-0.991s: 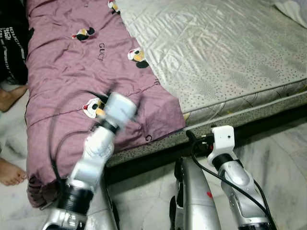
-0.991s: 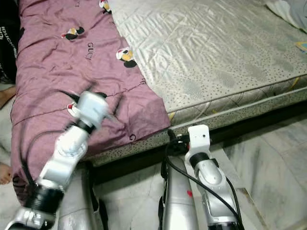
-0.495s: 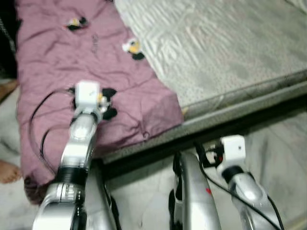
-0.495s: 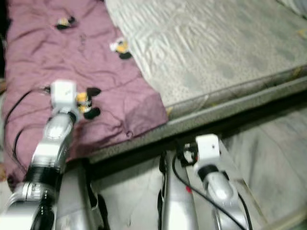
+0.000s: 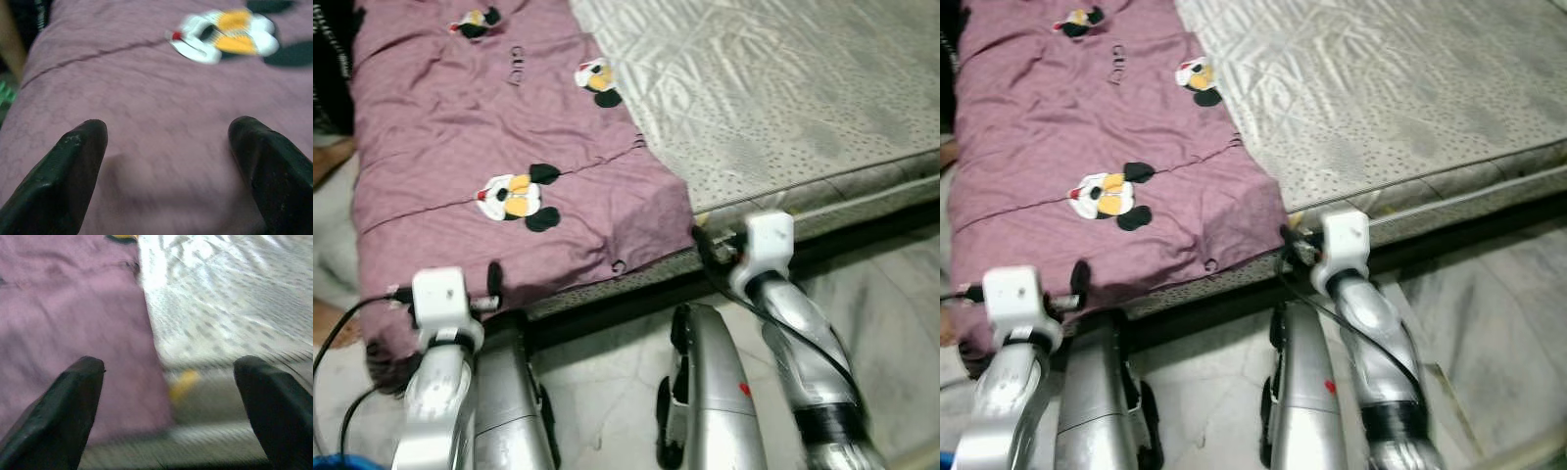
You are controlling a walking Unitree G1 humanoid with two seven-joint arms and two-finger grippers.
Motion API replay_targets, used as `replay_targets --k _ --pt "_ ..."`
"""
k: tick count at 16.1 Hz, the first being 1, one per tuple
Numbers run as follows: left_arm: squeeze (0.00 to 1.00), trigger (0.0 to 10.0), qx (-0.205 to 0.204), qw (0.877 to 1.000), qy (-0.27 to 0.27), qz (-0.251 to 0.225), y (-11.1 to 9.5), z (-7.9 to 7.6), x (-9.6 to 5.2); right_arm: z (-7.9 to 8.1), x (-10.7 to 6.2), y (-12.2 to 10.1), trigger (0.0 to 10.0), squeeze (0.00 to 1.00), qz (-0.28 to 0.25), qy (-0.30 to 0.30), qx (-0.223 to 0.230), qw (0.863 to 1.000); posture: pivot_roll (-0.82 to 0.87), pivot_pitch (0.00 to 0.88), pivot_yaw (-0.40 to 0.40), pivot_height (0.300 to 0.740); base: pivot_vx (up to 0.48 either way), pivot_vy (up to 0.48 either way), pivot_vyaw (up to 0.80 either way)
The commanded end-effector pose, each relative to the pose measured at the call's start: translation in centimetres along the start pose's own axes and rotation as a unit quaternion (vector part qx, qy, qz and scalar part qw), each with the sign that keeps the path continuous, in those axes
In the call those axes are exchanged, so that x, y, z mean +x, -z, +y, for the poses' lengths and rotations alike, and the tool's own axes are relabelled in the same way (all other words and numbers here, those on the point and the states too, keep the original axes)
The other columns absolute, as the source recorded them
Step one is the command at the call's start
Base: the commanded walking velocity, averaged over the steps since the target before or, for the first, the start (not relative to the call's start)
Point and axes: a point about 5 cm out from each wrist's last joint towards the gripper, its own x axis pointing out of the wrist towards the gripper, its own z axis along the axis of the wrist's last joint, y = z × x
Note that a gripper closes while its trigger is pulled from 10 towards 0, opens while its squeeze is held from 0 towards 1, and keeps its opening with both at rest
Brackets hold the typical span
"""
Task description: Clean up the room
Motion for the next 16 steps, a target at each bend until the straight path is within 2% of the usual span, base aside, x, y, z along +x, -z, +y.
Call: replay_targets --k 1,3,4,6,8,9,12,13,14,15,16 --pt "0.00 10.0 0.020 1.000 0.009 -0.001 0.1 0.2 -0.6 1.5 1.0 -0.4 10.0 0.00 -0.012 -0.044 0.015 0.999 0.06 0.194 -0.020 0.499 0.000 0.000 0.00" --pt "0.00 10.0 0.048 0.999 0.006 0.012 0.5 1.8 -1.5 5.7 3.6 -3.0 10.0 0.00 -0.068 -0.132 0.072 0.986 0.10 0.164 -0.017 0.499 0.000 0.000 0.00" --pt "0.00 10.0 0.053 0.999 0.005 0.012 0.3 2.0 -1.5 7.3 4.2 -3.5 10.0 0.00 -0.080 -0.156 0.084 0.981 0.11 0.156 -0.013 0.499 0.000 0.000 0.00" --pt "0.00 10.0 0.055 0.998 -0.001 0.006 -0.3 2.2 -1.2 9.5 4.7 -3.6 10.0 0.00 -0.088 -0.184 0.103 0.973 0.13 0.142 -0.011 0.499 0.000 0.000 0.00" --pt "0.00 10.0 0.052 0.999 0.007 -0.002 -0.6 1.7 -1.0 12.1 4.6 -1.7 10.0 0.00 -0.045 -0.226 0.113 0.966 0.14 0.131 -0.007 0.499 0.000 0.000 0.00" --pt "0.00 10.0 0.051 0.999 0.010 -0.001 -0.6 1.6 -1.0 12.4 4.7 -0.7 10.0 0.00 -0.017 -0.226 0.099 0.969 0.14 0.128 -0.009 0.499 0.000 0.000 0.00" --pt "0.00 10.0 0.051 0.999 0.010 -0.001 -0.6 1.6 -1.0 12.4 4.7 -0.7 10.0 0.00 -0.017 -0.226 0.099 0.969 0.14 0.128 -0.009 0.499 0.000 0.000 0.00" --pt "0.00 10.0 0.051 0.999 0.011 -0.001 -0.6 1.5 -1.0 12.6 4.7 0.0 10.0 0.00 0.002 -0.225 0.089 0.970 0.14 0.126 -0.009 0.499 0.000 0.000 0.00" --pt "0.00 10.0 0.041 0.999 0.030 0.003 -0.5 0.3 -0.6 9.9 5.9 2.7 10.0 0.00 0.073 -0.088 0.113 0.987 0.14 0.122 -0.017 0.499 0.000 0.000 0.00" --pt "0.00 10.0 0.040 0.999 0.032 0.004 -0.4 0.2 -0.5 9.2 6.2 2.8 10.0 0.00 0.080 -0.064 0.120 0.987 0.14 0.122 -0.017 0.499 0.000 0.000 0.00" --pt "0.00 10.0 0.032 0.999 0.025 0.008 -0.3 0.2 -0.5 7.8 6.5 2.5 10.0 0.00 0.080 -0.029 0.125 0.989 0.14 0.119 -0.023 0.499 0.000 0.000 0.00"
